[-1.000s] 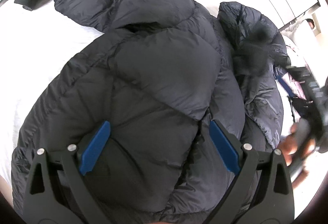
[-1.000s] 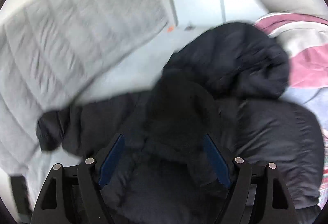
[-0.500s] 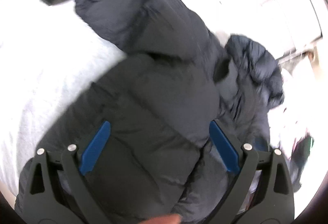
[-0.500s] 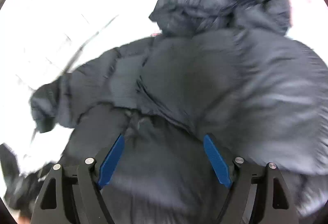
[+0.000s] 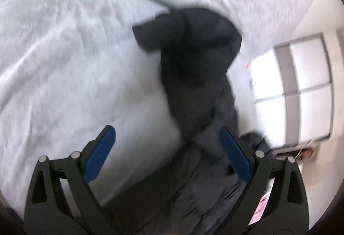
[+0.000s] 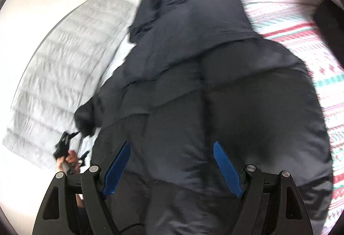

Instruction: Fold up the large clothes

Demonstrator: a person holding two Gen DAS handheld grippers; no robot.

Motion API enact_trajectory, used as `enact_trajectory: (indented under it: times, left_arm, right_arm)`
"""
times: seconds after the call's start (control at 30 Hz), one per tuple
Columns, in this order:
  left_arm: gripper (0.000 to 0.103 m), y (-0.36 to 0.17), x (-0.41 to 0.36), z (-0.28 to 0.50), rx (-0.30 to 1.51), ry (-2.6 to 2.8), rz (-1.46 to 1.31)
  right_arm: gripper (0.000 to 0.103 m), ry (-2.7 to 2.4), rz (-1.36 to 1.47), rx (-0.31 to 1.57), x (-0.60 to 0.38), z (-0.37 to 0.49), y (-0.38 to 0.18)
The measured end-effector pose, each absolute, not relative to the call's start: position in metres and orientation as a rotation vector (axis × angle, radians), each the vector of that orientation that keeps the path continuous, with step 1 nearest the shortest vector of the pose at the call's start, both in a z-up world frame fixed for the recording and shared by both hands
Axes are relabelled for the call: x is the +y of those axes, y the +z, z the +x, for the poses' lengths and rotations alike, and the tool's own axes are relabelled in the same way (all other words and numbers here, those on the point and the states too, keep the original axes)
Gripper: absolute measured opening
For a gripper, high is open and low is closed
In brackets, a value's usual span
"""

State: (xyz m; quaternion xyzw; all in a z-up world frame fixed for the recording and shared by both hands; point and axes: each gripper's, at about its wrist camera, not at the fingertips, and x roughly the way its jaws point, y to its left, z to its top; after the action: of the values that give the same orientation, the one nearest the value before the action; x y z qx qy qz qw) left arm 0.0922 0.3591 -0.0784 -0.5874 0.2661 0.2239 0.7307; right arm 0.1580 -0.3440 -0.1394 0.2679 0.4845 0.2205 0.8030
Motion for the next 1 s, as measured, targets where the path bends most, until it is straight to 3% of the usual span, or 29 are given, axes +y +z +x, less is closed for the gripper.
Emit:
enact_trajectory:
  times: [0.27,0.43,0.7,0.83,1.0]
  left_arm:
    - [0.097,-0.071,0.424,0.123,0.427,0.492,-1.387]
    - [0.097,-0.084,0.440,0.165,0.480,0.552,-1.397]
    - [0.099,-0.088,0.443,0.186,0.358,0.549,-1.432]
    - [0.099,-0.090,0.448,0.204,0.442,0.615,-1.402]
    - [0.057,-0.085,0.443,0.208,0.477,0.692,-1.357]
  right_arm:
    - [0.081,0.519,0.515,0.987,-0.351,0.150,-0.140]
    - [0.081,0.527,0.506,0.993,-0.358,0.153,-0.141]
    - [0.081,0.518,0.489,1.033,-0.355,0.161,-0.154]
    - [0.081,0.520,0.481,1.046,-0.350,0.160,-0.158]
    - [0.081,0.526,0.452,1.045,-0.341,0.158,-0.157]
